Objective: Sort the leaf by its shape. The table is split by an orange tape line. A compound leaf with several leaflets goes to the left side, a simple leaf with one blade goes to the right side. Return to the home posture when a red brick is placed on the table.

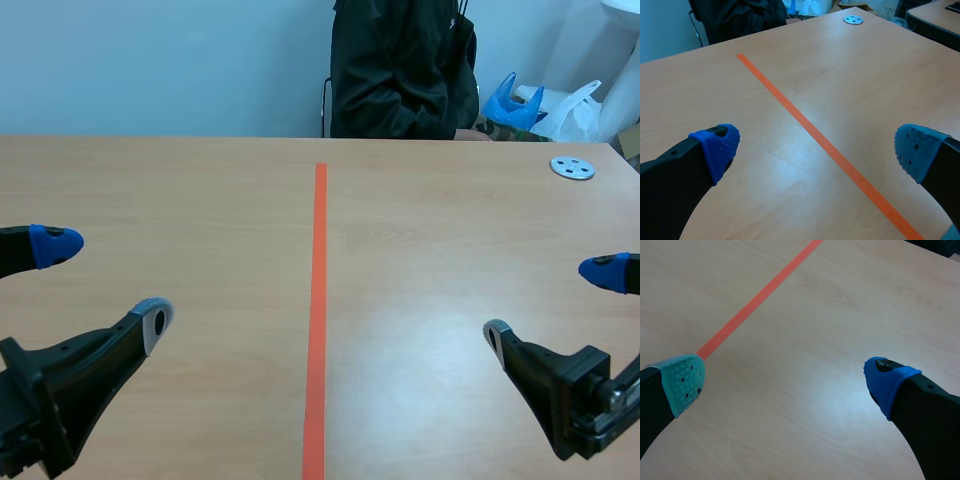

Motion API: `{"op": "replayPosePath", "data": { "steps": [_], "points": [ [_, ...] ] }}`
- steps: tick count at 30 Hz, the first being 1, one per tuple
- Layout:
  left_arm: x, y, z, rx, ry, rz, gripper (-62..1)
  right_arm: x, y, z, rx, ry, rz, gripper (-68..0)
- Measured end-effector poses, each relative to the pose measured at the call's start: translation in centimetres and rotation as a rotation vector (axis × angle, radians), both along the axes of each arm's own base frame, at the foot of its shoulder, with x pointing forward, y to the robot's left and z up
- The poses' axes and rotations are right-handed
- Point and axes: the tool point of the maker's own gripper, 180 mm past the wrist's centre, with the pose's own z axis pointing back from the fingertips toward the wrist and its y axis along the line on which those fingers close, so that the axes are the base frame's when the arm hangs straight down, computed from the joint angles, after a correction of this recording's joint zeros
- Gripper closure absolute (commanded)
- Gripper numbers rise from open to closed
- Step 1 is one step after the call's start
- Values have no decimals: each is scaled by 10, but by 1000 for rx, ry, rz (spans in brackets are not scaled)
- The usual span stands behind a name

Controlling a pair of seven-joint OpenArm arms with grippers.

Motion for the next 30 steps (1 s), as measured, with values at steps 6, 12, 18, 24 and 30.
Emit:
{"op": "replayPosePath", "data": {
  "steps": [6, 12, 18, 24, 30],
  "points": [
    [0, 0, 0, 0, 0, 0, -623, 0, 0, 0, 0, 0, 0, -679],
    [0, 0, -2, 8, 11, 0, -623, 0, 0, -1, -4, 7, -1, -679],
    [-1, 0, -4, 13, 17, -1, -623, 0, 0, -1, -4, 7, -1, -679],
    [-1, 0, -4, 13, 17, -1, -623, 0, 0, -1, -4, 7, -1, -679],
    [-1, 0, -4, 13, 17, -1, -623, 0, 0, -1, -4, 7, -1, -679]
  ]
}}
